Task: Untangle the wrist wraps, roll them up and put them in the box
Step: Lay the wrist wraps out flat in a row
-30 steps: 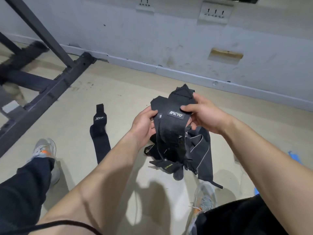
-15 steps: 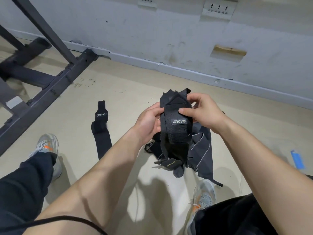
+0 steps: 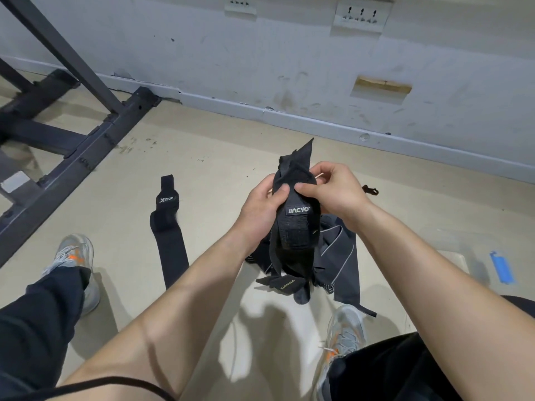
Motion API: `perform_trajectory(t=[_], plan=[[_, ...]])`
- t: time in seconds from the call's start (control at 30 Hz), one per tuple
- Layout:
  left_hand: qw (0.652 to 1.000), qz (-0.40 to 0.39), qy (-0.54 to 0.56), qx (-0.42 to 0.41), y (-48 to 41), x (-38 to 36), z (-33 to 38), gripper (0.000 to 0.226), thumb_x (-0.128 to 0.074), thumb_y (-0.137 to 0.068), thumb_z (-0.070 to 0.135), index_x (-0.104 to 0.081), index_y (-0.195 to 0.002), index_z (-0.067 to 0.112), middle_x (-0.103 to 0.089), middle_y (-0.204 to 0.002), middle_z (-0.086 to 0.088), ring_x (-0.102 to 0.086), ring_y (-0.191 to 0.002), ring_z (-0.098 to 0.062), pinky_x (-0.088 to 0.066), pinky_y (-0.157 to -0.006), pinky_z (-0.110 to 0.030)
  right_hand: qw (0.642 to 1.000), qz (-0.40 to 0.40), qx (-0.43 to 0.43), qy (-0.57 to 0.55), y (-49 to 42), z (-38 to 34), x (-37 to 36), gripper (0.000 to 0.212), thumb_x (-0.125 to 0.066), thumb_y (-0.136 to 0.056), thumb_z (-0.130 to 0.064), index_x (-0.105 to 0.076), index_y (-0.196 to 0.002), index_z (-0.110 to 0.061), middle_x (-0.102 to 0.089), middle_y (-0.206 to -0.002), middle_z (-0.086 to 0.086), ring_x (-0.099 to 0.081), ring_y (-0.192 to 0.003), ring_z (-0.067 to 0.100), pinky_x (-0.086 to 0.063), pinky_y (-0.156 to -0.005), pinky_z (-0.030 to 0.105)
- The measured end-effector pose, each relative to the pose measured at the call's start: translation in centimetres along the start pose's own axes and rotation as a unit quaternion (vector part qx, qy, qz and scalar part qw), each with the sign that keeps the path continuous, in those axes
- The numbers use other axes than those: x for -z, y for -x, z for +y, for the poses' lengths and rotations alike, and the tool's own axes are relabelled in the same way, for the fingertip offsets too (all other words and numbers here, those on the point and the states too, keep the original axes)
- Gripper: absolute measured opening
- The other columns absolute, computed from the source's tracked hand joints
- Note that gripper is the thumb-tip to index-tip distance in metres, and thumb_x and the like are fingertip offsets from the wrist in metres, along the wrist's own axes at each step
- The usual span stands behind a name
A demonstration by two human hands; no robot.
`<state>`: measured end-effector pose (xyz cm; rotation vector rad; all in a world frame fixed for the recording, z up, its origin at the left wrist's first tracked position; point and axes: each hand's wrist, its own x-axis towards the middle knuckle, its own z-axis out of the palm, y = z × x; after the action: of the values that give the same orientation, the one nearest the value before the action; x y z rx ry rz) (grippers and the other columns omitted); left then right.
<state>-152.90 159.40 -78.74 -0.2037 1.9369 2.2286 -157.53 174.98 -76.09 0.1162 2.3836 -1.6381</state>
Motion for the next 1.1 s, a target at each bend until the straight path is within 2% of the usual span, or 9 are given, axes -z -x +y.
perform_trajectory(t=[0.13, 0.2, 0.27, 0.37, 0.5, 0.7, 0.87, 1.0, 1.1], plan=[[0.999, 0.018, -0.021, -0.022, 0.0, -0.3, -0.3, 0.022, -0.046, -0.109, 0.011, -0.063, -0.123, 0.016, -0.075, -0.107, -0.001, -0.072, -0.097, -0.011, -0.058, -0.087, -0.027, 0.997, 0.022, 0.065, -0.019, 0.5, -1.0, -0.1, 0.018, -0.082, -0.08, -0.032, -0.07, -0.084, -0.019, -0.056, -0.074, -0.004, -0.054, -0.064, 0.01, -0.046, -0.066, 0.028], [0.999, 0.016, -0.04, -0.024, 0.0, -0.4, -0.4, 0.023, -0.046, -0.109, 0.007, -0.063, -0.121, 0.017, -0.075, -0.104, 0.001, -0.072, -0.093, -0.006, -0.057, -0.083, -0.022, 0.993, 0.007, 0.092, -0.072, 0.5, -1.7, 0.3, 0.009, -0.077, -0.089, -0.024, -0.072, -0.083, -0.021, -0.059, -0.077, -0.001, -0.055, -0.063, 0.005, -0.044, -0.062, 0.017], [0.998, 0.01, -0.057, -0.022, 0.1, -0.4, -0.5, 0.023, -0.047, -0.108, 0.006, -0.064, -0.118, 0.017, -0.074, -0.098, 0.006, -0.071, -0.088, -0.003, -0.054, -0.078, -0.018, 0.988, -0.024, 0.112, -0.101, 0.4, -1.9, 0.8, 0.014, -0.07, -0.095, -0.012, -0.07, -0.083, -0.019, -0.063, -0.076, -0.005, -0.057, -0.067, 0.003, -0.045, -0.064, 0.015], [0.997, 0.011, -0.077, -0.021, 0.3, -0.4, -0.5, 0.024, -0.048, -0.108, 0.006, -0.067, -0.113, 0.02, -0.075, -0.094, 0.011, -0.071, -0.089, -0.003, -0.053, -0.078, -0.019, 0.985, -0.035, 0.112, -0.125, 0.1, -1.4, 1.0, 0.017, -0.063, -0.098, -0.005, -0.069, -0.089, -0.018, -0.067, -0.087, 0.002, -0.063, -0.079, 0.011, -0.051, -0.073, 0.022], [0.994, 0.007, -0.103, -0.029, 0.4, -0.5, -0.4, 0.024, -0.052, -0.106, 0.008, -0.072, -0.11, 0.021, -0.078, -0.102, 0.002, -0.072, -0.098, -0.014, -0.057, -0.093, -0.036, 0.983, -0.011, 0.076, -0.168, -0.3, -0.4, 0.5, 0.011, -0.059, -0.101, -0.008, -0.068, -0.099, -0.015, -0.069, -0.093, 0.006, -0.069, -0.085, 0.021, -0.061, -0.079, 0.039], [0.998, 0.005, -0.061, -0.012, 0.7, -1.3, 0.0, 0.017, -0.058, -0.102, 0.01, -0.067, -0.115, 0.017, -0.078, -0.104, -0.007, -0.072, -0.093, -0.018, -0.055, -0.093, -0.039, 0.979, 0.014, 0.079, -0.188, -0.2, 0.1, -0.4, 0.01, -0.054, -0.104, -0.007, -0.063, -0.104, -0.013, -0.066, -0.093, 0.008, -0.065, -0.084, 0.018, -0.057, -0.081, 0.037], [0.992, 0.06, -0.106, -0.028, 0.5, -1.6, -0.1, 0.034, -0.069, -0.081, 0.05, -0.063, -0.109, 0.031, -0.079, -0.094, -0.003, -0.076, -0.091, -0.026, -0.058, -0.091, -0.054, 0.978, 0.015, 0.078, -0.191, 0.0, 0.4, -1.2, 0.008, -0.061, -0.097, -0.012, -0.067, -0.097, -0.017, -0.068, -0.097, 0.013, -0.065, -0.091, 0.024, -0.053, -0.096, 0.054], [0.989, 0.071, -0.123, -0.05, 0.5, -1.5, -0.4, 0.019, -0.066, -0.087, 0.045, -0.063, -0.102, 0.034, -0.079, -0.09, -0.003, -0.076, -0.088, -0.028, -0.058, -0.088, -0.055, 0.968, -0.001, 0.05, -0.245, 0.2, -0.4, -0.9, 0.008, -0.068, -0.09, -0.007, -0.071, -0.086, -0.012, -0.072, -0.088, 0.012, -0.068, -0.086, 0.029, -0.054, -0.093, 0.056], [0.989, 0.067, -0.124, -0.045, 0.7, -1.6, -0.6, 0.023, -0.065, -0.085, 0.052, -0.063, -0.099, 0.034, -0.079, -0.089, -0.005, -0.075, -0.087, -0.032, -0.058, -0.087, -0.057, 0.967, -0.006, 0.045, -0.251, 0.2, -0.6, -0.7, 0.006, -0.07, -0.076, -0.013, -0.075, -0.073, -0.016, -0.072, -0.084, 0.015, -0.068, -0.084, 0.033, -0.055, -0.09, 0.059]])
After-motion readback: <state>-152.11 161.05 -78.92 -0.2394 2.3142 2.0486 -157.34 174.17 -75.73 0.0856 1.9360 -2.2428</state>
